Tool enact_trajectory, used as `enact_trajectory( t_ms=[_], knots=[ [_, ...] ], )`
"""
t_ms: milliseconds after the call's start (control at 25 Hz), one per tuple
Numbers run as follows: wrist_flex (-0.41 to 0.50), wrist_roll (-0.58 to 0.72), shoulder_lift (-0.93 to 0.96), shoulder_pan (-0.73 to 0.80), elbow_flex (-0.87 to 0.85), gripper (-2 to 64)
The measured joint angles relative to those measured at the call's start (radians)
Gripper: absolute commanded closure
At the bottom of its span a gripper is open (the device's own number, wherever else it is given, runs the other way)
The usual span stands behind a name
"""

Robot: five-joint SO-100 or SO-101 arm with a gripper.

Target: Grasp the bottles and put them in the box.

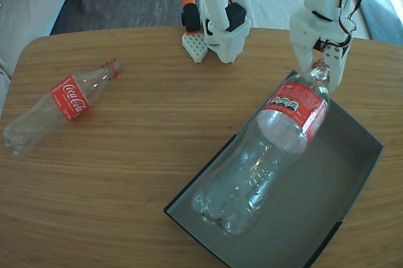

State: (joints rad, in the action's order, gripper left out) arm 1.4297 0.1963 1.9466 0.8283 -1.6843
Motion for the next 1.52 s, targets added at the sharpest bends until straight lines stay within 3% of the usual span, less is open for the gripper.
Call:
enact_trajectory(
  t_ms=[280,880,1520],
  knots=[
    [-0.114,0.0,0.0,0.017,-0.147,61.5],
    [-0.259,0.003,-0.092,-0.029,-0.192,61.5],
    [-0.319,-0.014,-0.133,-0.049,-0.282,61.7]
  ],
)
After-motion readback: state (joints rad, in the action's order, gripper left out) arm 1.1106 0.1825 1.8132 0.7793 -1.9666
